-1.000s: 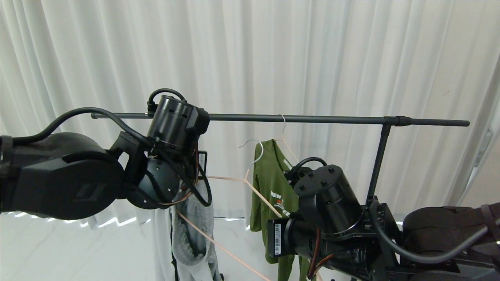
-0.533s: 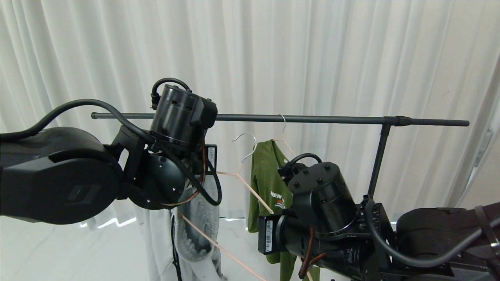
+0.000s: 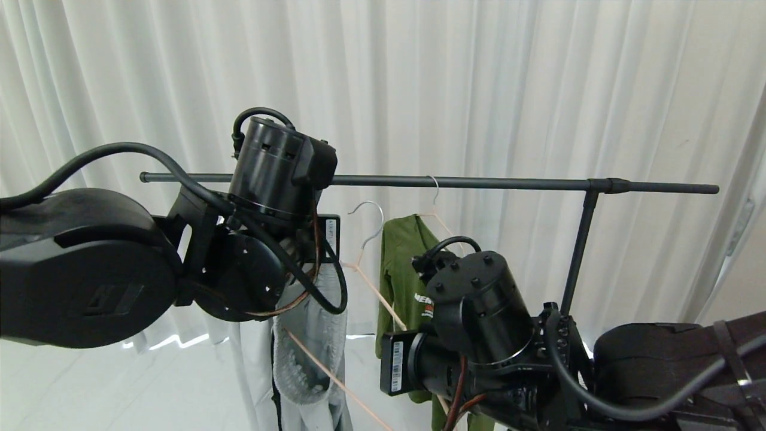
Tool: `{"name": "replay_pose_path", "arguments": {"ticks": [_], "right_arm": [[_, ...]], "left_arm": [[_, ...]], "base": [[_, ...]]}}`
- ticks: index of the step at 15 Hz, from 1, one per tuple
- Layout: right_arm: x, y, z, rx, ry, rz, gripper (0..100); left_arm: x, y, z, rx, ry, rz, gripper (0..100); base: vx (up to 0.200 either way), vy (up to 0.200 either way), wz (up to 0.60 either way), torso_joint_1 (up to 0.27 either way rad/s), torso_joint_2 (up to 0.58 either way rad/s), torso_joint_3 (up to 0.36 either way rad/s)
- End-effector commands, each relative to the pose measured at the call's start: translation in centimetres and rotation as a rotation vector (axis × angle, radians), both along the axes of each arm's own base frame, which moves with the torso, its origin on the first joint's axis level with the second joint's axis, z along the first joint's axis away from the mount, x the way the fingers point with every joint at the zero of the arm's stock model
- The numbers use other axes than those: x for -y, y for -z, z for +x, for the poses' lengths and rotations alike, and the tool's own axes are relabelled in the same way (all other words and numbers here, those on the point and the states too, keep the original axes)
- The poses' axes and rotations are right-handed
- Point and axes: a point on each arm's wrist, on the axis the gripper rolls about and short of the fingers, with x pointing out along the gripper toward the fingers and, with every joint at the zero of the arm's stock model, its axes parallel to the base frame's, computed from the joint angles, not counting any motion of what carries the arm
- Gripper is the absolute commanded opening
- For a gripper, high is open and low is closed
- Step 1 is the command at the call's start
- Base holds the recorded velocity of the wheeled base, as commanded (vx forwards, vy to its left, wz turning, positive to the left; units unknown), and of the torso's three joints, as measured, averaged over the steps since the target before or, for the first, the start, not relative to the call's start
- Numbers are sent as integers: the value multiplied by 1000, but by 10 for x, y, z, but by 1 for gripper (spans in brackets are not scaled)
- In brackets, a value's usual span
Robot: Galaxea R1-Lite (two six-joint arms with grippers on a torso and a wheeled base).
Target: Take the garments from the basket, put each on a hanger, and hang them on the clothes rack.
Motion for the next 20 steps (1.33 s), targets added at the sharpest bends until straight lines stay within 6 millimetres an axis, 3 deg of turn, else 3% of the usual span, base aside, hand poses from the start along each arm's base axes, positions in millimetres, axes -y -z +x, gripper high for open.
{"name": "replay_pose_path", "arguments": {"ticks": [1,3,6,11,14,18,20], "right_arm": [[3,-4,11,5,29,14,0],[4,-3,17,5,46,14,0],[11,-11,22,27,71,48,0],[22,-23,19,123,46,68,0],[25,-23,17,176,29,66,0],[26,-25,12,196,13,69,0],[27,-27,10,203,8,71,0]], "left_arm": [[0,-2,-9,4,20,-4,0],[4,-6,-18,14,54,-12,0],[5,3,-23,-9,63,5,0],[7,-6,-34,10,111,-28,0],[9,6,-46,-10,136,-12,0],[8,25,-46,14,136,-26,0],[5,22,-49,35,138,-47,0]], "base": [[0,0,0,0,0,0],[0,0,0,0,0,0],[0,0,0,0,0,0],[0,0,0,0,0,0],[0,0,0,0,0,0],[0,0,0,0,0,0],[0,0,0,0,0,0]]}}
